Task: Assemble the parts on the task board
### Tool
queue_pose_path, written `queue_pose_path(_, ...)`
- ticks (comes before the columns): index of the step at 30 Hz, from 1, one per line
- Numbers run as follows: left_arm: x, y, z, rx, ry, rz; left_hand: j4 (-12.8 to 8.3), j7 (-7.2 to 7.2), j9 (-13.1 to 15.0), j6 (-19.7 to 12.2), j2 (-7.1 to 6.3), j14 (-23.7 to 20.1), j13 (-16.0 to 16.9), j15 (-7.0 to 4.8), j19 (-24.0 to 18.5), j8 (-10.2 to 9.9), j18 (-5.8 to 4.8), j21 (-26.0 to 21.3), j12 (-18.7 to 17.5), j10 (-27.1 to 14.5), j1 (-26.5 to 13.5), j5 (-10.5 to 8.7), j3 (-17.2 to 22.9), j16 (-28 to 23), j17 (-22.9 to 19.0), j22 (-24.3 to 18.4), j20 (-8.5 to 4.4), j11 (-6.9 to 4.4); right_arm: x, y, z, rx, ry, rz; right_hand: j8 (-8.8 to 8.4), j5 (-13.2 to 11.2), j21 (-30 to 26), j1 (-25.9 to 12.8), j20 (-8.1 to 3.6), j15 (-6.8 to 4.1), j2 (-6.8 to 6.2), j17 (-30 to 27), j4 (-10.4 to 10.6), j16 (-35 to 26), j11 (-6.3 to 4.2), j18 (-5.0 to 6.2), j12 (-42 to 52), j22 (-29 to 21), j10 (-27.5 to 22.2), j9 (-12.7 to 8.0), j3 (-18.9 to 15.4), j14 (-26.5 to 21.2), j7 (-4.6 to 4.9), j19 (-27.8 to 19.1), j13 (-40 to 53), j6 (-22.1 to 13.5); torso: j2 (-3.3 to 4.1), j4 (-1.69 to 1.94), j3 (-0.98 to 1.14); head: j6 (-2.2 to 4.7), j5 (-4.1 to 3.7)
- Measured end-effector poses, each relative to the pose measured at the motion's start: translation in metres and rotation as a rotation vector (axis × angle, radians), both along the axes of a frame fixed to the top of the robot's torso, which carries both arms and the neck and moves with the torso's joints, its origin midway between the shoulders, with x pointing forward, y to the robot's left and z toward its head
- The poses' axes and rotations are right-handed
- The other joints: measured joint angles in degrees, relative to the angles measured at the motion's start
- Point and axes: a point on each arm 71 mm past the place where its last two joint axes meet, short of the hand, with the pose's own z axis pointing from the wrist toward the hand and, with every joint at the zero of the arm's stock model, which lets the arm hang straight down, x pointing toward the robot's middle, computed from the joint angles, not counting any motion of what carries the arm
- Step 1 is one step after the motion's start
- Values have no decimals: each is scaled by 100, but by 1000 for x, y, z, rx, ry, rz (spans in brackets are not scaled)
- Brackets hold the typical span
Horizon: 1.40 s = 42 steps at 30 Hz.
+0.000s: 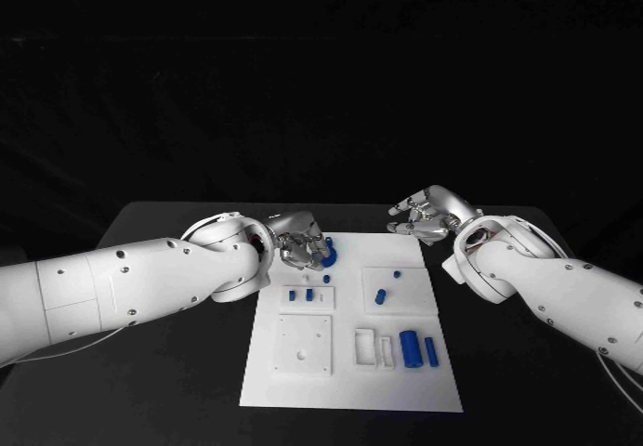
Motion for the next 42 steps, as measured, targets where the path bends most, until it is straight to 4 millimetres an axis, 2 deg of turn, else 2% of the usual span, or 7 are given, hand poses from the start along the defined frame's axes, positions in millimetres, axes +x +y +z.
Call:
queue_pose_path(12, 9, -18, -18, 106, -140, -108, 63, -89, -57, -26, -114, -21, 0, -21, 33, 0, 5, -160, 0, -67, -8, -13, 1, 183, -69, 274, 47, -4, 0, 2, 0, 3, 0, 5, 0, 0, -227, 0, 0, 10, 0, -107, -17, -168, 15, 13, -283, 0, -128, 0, 17, -77, 5, 0, -227, -26, 11, -5, -1, 9, -27)
queue_pose_path(19, 13, -21, -27, 145, -167, -133, 43, -89, -58, -26, -119, -108, 0, -23, 33, 0, 4, -160, 0, -130, -13, -13, 52, 501, 26, 558, 47, 11, 0, 3, 0, 9, -2, 6, 0, 0, -2196, 0, 39, 37, 0, -936, -65, -1183, 8, 107, -1230, -348, -338, 1, 65, -268, 34, -328, -1260, -118, 7, -5, 1, 4, -37)
queue_pose_path(24, 14, -23, -30, 159, -177, -144, 59, -89, -58, -26, -137, -177, 1, -9, 33, 0, 3, -233, 0, -168, -31, -13, 68, 594, 7, 656, 47, 36, 0, 2, 0, 23, -5, 4, -20, 0, -3009, 23, 196, 196, -23, -1996, -65, -2580, 128, 140, -2379, -1570, -341, -6, 104, -543, 98, -742, -2781, -324, 4, -9, 1, 0, -37)
queue_pose_path(27, 15, -24, -31, 164, -180, -150, 59, -89, -58, -26, -160, -177, 1, -9, 54, 0, 4, -309, 0, -188, -54, -13, 68, 635, -34, 715, 68, 16, 1, 1, 0, 42, -1, 2, -20, 0, -3029, 42, 440, 458, -42, -2845, 2, -3545, 284, 87, -3348, -2534, -386, -8, 221, -878, 178, -1496, -3951, -445, 1, -9, 2, -1, -37)
queue_pose_path(30, 16, -24, -32, 169, -184, -152, 59, -119, -66, -119, -160, -177, 1, -9, 98, 0, 3, -357, 0, -208, -54, -13, 68, 651, -54, 751, 47, 36, 2, -1, -1, 77, 16, 0, -20, -12, -3032, -24, 799, 760, -56, -3906, 81, -4598, 579, 88, -4506, -3772, -426, -16, 495, -1131, 253, -2219, -5337, -561, -1, -7, 3, -1, -43)
queue_pose_path(34, 17, -23, -32, 173, -187, -152, 59, -119, -66, -119, -160, -177, 1, -9, 107, 0, 2, -420, 0, -209, -54, -13, 68, 694, -70, 793, 56, 36, 2, -2, -2, 128, 41, 2, -20, -12, -3032, -37, 1099, 1051, -68, -5396, 66, -4866, 752, 87, -4904, -5596, -660, -16, 540, -1417, 300, -2509, -5788, -608, -2, -3, 6, -2, -44)
queue_pose_path(42, 17, -24, -37, 179, -182, -153, 70, -97, -66, -98, -189, -218, 1, -10, 168, 0, 2, -593, 1, -325, -84, -13, 79, 732, -126, 830, 56, 42, 3, -2, -2, 223, 58, 27, -20, -12, -2959, -6, 1177, 1098, -38, -5676, -126, -4876, 787, 88, -4904, -7071, -769, -16, 844, -1509, 328, -2321, -5821, -636, -3, 1, 7, -2, -51)
